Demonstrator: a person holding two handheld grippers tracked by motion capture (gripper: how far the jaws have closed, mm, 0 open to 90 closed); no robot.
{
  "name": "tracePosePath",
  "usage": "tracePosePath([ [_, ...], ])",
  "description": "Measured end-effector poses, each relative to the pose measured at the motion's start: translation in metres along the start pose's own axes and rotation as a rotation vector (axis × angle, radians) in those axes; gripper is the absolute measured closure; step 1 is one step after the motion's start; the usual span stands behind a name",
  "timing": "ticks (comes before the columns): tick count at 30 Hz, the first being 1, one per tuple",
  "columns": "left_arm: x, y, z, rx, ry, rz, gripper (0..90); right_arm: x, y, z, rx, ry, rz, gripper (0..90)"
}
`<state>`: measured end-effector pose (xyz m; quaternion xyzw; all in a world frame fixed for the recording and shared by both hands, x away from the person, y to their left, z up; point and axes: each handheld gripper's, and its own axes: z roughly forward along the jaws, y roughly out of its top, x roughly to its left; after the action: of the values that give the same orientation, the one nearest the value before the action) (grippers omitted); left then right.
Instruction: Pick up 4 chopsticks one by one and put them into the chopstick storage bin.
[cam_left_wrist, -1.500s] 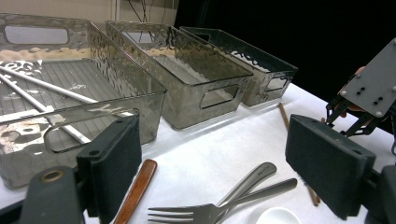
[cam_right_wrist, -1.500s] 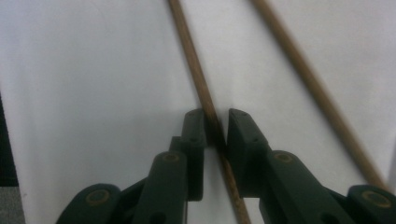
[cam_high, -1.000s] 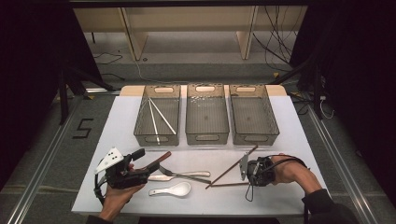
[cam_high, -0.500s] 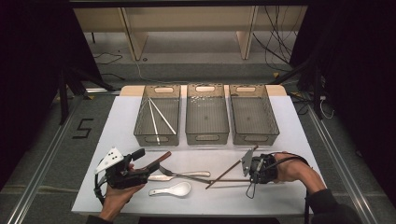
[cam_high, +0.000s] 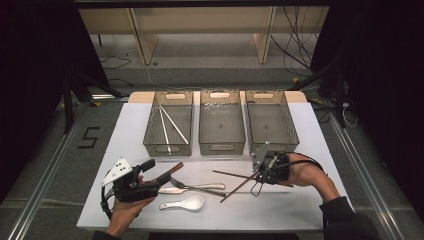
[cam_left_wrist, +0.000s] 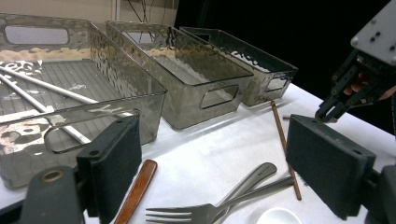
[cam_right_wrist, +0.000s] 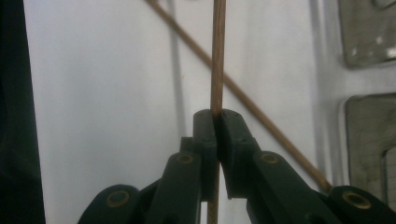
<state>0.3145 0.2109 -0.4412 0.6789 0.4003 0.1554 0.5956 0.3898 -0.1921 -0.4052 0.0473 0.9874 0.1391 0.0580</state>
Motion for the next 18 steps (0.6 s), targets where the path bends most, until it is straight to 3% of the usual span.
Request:
tracePosePath([
  [18,0.000,0.000,0.000,-0.002,-0.001,-0.001,18.1,-0.025,0.048,-0.013,-0.175,-0.049,0.171,85.9],
])
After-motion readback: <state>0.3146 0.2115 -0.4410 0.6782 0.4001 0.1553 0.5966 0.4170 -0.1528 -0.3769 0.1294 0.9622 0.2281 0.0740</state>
